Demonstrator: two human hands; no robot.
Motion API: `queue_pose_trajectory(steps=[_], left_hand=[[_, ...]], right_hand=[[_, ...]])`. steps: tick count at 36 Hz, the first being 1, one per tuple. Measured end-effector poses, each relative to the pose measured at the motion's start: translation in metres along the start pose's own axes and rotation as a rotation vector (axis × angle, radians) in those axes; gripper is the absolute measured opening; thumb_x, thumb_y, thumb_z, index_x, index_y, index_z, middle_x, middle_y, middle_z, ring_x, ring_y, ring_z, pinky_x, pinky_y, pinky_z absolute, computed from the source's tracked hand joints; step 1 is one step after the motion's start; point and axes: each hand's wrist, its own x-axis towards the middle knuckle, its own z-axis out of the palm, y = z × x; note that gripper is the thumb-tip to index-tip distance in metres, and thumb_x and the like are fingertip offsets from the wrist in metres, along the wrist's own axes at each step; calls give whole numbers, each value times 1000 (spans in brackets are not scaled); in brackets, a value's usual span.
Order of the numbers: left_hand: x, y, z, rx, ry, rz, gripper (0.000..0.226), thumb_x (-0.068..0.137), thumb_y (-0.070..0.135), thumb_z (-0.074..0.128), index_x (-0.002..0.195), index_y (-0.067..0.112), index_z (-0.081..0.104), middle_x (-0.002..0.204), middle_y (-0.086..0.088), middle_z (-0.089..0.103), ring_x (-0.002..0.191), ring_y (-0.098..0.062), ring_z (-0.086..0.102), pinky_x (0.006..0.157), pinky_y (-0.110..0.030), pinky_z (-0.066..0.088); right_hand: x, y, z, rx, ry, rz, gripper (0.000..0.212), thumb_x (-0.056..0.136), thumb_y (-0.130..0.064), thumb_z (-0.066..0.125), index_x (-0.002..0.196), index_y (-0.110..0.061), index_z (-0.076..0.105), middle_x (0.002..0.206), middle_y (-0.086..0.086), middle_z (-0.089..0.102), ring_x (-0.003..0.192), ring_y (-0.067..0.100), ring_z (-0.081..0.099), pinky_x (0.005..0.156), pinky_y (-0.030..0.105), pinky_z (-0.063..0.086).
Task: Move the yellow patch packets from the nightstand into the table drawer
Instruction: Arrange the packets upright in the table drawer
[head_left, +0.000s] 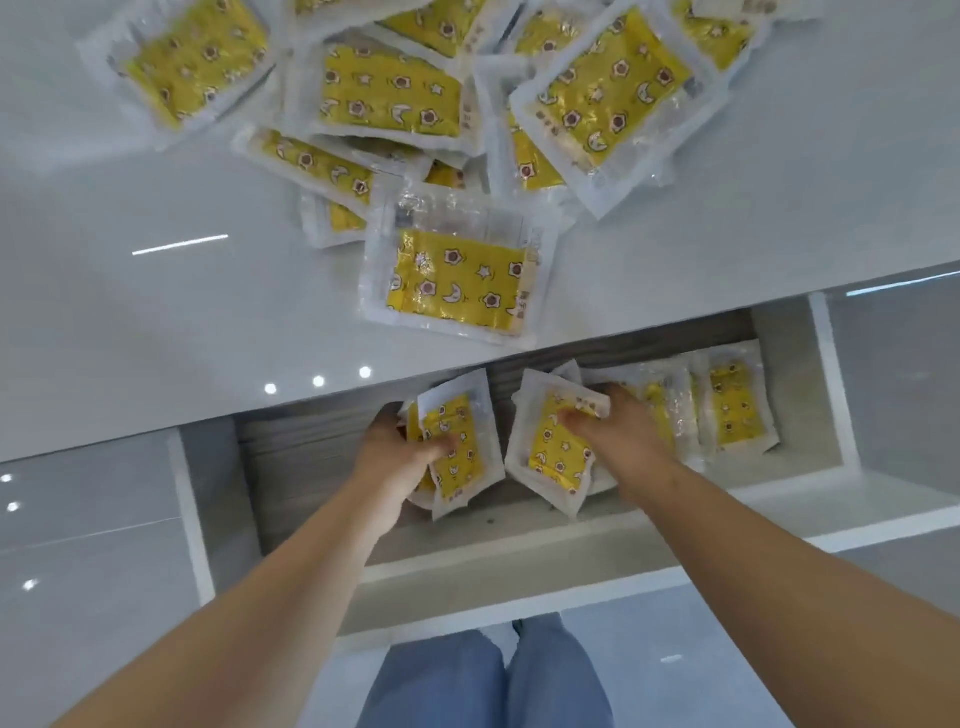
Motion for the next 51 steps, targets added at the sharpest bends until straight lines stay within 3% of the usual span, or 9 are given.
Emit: queue_pose_trajectory(steps=[8,14,21,28,31,34,37,42,51], left_hand=[[20,1,5,179,-192,-50,42,72,13,77,110,17,60,103,-4,68,93,-23,65,79,-35,51],[20,7,13,168,-220,-56,45,74,11,75,115,16,59,107,-5,69,92,-21,65,68,-29,50],[24,10,29,120,-184,-43,45,76,5,73,118,14,58,113,-8,66,80,-17,61,57,-23,48],[25,2,35,101,-81,-44,45,73,7,77,112,14,56,112,-6,64,88,-21,58,71,-31,49],[18,2,35,23,-120,-81,44,74,8,76,111,17,55,100,-2,61,81,-20,59,60,-26,48],[12,-2,31,-84,-91,-119,43,73,5,76,107,19,53,100,-3,62,84,-23,61,65,-29,50],[10,-8,18,-133,8,-117,49,74,1,74,115,16,50,103,-4,60,87,-24,59,66,-30,49],[16,-13,6,-114,22,-96,65,74,0,74,131,12,43,123,-10,58,97,-26,58,75,-35,48],[28,-6,33,101,-105,-33,58,77,5,72,129,18,48,122,-8,61,107,-27,60,82,-34,50]], right_hand=[[22,11,2,-196,13,-90,34,80,-30,72,106,-13,59,91,-2,60,86,16,59,73,26,46],[17,16,-8,-148,23,-74,48,89,-31,60,132,-15,48,131,3,55,120,22,50,94,29,41],[11,19,-32,-95,233,-91,32,94,-22,51,125,-12,52,90,0,54,68,11,47,57,22,37],[9,11,-34,34,220,-28,32,94,-22,51,125,-15,50,107,5,55,80,13,49,70,29,35],[11,5,-28,29,152,-24,27,93,-18,52,120,-14,52,101,5,55,99,27,55,74,29,38],[14,4,-21,-39,136,-67,20,94,-13,50,113,-13,53,106,18,59,106,34,54,58,9,43],[17,4,-12,-89,128,-101,21,94,-11,49,114,-6,54,104,20,59,95,38,55,44,4,35],[22,5,-3,-222,65,-85,23,95,-14,47,116,-7,52,104,9,59,91,30,58,71,34,43],[27,19,-22,-364,126,-46,16,94,-16,45,108,-11,50,89,4,49,63,17,45,52,25,31]])
